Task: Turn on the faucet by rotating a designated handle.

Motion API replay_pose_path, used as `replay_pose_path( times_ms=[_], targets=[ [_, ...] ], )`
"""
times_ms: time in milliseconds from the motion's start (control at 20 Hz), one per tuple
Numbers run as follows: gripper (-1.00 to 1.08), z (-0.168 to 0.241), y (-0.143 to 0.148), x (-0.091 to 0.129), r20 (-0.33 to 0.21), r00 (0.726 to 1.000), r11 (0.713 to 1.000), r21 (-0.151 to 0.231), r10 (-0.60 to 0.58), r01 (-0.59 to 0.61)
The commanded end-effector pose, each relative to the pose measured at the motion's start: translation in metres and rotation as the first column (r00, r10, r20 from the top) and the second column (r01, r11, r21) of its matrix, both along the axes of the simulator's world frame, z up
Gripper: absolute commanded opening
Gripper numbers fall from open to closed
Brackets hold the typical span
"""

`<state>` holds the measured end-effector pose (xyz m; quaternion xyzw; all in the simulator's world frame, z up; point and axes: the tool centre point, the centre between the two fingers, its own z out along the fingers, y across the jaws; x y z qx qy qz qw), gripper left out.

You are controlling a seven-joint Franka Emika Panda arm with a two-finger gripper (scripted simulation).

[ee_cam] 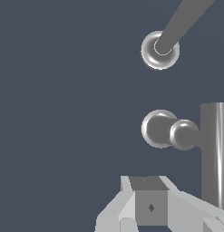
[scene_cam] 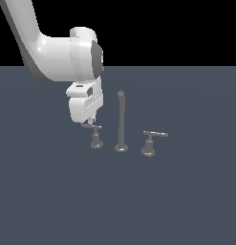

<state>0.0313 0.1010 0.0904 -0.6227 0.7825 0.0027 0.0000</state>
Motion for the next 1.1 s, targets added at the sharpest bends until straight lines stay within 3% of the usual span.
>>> replay_pose_path(
  times_ms=[0, 200, 650, 750, 1050],
  targets=[
    [-1.0, -0.001, -0.001, 0.001, 0.003, 1.0, 1.0, -0.004, -0.008, 0.008],
    [-1.0, -0.001, 0.0, 0.001, 0.003, 1.0, 1.0, -0.004, -0.006, 0.006],
    [-1.0, -0.001, 0.025, -0.025, 0.003, 1.0, 1.0, -0.004, -0.007, 0.007],
    [-1.0, -0.001, 0.018, -0.019, 0.01, 1.0, 1.0, -0.009, -0.012, 0.012],
    [-1.0, -0.001, 0.021, -0.038, 0.008, 1.0, 1.0, -0.007, -0.01, 0.01]
  ],
)
